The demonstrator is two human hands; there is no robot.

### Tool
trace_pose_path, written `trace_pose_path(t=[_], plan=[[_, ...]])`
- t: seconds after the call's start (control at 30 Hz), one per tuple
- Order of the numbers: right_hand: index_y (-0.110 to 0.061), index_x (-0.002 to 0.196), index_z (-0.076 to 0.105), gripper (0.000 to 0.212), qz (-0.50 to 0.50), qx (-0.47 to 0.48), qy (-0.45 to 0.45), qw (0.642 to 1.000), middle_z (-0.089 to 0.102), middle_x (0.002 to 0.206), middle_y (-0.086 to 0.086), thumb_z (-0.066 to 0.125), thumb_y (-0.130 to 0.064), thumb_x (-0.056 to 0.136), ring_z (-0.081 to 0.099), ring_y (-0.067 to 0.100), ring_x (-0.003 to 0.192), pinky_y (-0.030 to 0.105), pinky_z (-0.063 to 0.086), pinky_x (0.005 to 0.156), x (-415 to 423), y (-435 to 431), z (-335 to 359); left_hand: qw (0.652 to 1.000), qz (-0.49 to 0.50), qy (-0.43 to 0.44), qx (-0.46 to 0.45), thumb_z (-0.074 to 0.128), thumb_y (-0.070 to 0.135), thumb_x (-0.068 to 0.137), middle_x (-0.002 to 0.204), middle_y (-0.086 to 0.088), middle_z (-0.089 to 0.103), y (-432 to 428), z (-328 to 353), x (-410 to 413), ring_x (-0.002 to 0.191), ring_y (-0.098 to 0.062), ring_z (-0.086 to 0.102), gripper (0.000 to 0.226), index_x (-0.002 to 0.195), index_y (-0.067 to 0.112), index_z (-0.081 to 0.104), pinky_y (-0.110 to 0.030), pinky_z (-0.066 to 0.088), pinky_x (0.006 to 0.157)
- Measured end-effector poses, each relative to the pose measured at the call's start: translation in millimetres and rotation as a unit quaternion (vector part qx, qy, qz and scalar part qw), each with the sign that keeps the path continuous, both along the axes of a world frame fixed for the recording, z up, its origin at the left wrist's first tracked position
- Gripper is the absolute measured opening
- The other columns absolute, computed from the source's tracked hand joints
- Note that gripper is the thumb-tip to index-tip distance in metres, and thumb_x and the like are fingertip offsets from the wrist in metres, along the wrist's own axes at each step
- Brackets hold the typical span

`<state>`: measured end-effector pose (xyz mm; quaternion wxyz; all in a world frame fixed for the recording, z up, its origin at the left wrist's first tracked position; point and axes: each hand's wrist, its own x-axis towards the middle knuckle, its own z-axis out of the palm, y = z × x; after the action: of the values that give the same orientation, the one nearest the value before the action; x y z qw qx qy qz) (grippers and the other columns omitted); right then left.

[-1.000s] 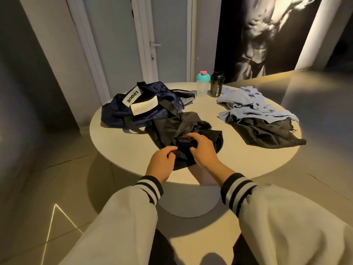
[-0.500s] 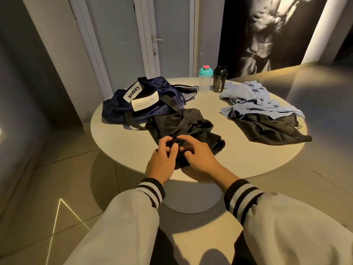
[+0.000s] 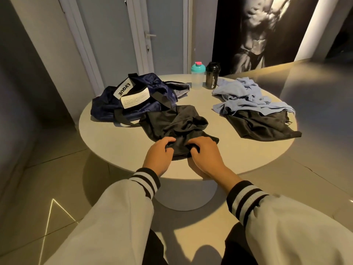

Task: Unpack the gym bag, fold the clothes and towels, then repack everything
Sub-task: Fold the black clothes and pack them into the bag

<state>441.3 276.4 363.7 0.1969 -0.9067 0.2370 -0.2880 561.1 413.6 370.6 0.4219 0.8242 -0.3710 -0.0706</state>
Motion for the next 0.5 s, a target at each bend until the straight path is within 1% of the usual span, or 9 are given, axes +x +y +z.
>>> trace_pose_path(t=[0.03, 0.1, 0.13, 0.17, 0.27, 0.3, 0.33, 0.4, 0.5], plan=[[-0.022, 0.114, 0.072, 0.029, -0.009, -0.019, -0.006, 1.0, 0.07, 0.116, -0.002, 0.056, -0.022, 0.09, 0.059, 0.019, 0.108, 0.04, 0.044, 0.105, -4, -5, 1, 1.0, 0.001, 0.007, -0.006, 0.048, 0.013, 0.099, 0.128, -0.002, 0.062, 0, -1, 1, 0.108, -0.018, 0.058, 0.037, 0.132, 0.025, 0.061, -0.029, 0.048, 0.091], [-0.025, 0.115, 0.07, 0.033, -0.042, -0.053, 0.012, 0.998, 0.061, 0.125, -0.003, 0.055, -0.03, 0.086, 0.049, 0.02, 0.122, 0.054, 0.025, 0.118, -13, -17, -1, 1.0, 0.014, -0.004, -0.009, 0.049, 0.017, 0.098, 0.126, -0.001, 0.06, 0, -5, 1, 0.115, -0.021, 0.055, 0.033, 0.127, 0.027, 0.062, -0.033, 0.047, 0.096], [-0.027, 0.115, 0.069, 0.036, -0.052, -0.05, 0.03, 0.997, 0.057, 0.128, -0.003, 0.053, -0.034, 0.083, 0.043, 0.021, 0.128, 0.059, 0.016, 0.119, -15, -21, -2, 0.999, 0.027, -0.024, -0.002, 0.05, 0.022, 0.097, 0.124, -0.001, 0.058, 1, -7, 0, 0.119, -0.022, 0.051, 0.03, 0.124, 0.029, 0.062, -0.036, 0.046, 0.099], [-0.028, 0.115, 0.069, 0.039, -0.053, -0.036, 0.046, 0.997, 0.056, 0.129, -0.004, 0.052, -0.037, 0.082, 0.042, 0.022, 0.129, 0.061, 0.014, 0.118, -16, -24, -4, 0.998, 0.044, -0.05, 0.014, 0.052, 0.028, 0.096, 0.124, 0.001, 0.055, 1, -9, -2, 0.121, -0.022, 0.045, 0.028, 0.122, 0.032, 0.061, -0.039, 0.044, 0.102], [-0.028, 0.113, 0.073, 0.04, -0.024, 0.003, 0.051, 0.998, 0.065, 0.119, -0.003, 0.053, -0.042, 0.082, 0.054, 0.02, 0.113, 0.053, 0.038, 0.107, -15, -21, -7, 0.982, 0.091, -0.159, 0.055, 0.058, 0.04, 0.092, 0.133, 0.004, 0.037, 1, -14, -13, 0.127, -0.021, 0.032, 0.032, 0.123, 0.038, 0.056, -0.042, 0.038, 0.108], [-0.028, 0.113, 0.074, 0.039, -0.022, -0.004, 0.045, 0.999, 0.066, 0.117, -0.002, 0.054, -0.042, 0.083, 0.055, 0.019, 0.109, 0.05, 0.042, 0.102, -15, -20, -8, 0.975, 0.09, -0.197, 0.055, 0.059, 0.04, 0.092, 0.138, 0.004, 0.033, 1, -15, -17, 0.13, -0.022, 0.029, 0.033, 0.124, 0.038, 0.056, -0.043, 0.036, 0.108], [-0.028, 0.113, 0.074, 0.038, -0.025, -0.012, 0.041, 0.999, 0.065, 0.117, -0.002, 0.054, -0.041, 0.084, 0.055, 0.019, 0.108, 0.048, 0.043, 0.101, -14, -18, -8, 0.969, 0.078, -0.231, 0.05, 0.06, 0.039, 0.092, 0.142, 0.005, 0.033, 0, -16, -19, 0.132, -0.022, 0.028, 0.032, 0.124, 0.037, 0.056, -0.043, 0.036, 0.108], [-0.028, 0.115, 0.074, 0.035, -0.03, -0.027, 0.042, 0.998, 0.062, 0.121, 0.0, 0.056, -0.04, 0.088, 0.051, 0.02, 0.111, 0.043, 0.042, 0.101, -14, -16, -7, 0.959, 0.033, -0.276, 0.062, 0.056, 0.04, 0.096, 0.14, 0.007, 0.043, -2, -16, -18, 0.129, -0.02, 0.029, 0.03, 0.125, 0.036, 0.06, -0.044, 0.033, 0.112], [-0.027, 0.117, 0.073, 0.034, -0.006, -0.031, 0.048, 0.998, 0.056, 0.131, 0.002, 0.059, -0.039, 0.089, 0.045, 0.021, 0.12, 0.038, 0.035, 0.107, -15, -13, -6, 0.953, -0.018, -0.275, 0.129, 0.046, 0.049, 0.1, 0.134, 0.014, 0.055, -4, -13, -14, 0.132, -0.016, 0.034, 0.037, 0.134, 0.04, 0.057, -0.048, 0.008, 0.122]])
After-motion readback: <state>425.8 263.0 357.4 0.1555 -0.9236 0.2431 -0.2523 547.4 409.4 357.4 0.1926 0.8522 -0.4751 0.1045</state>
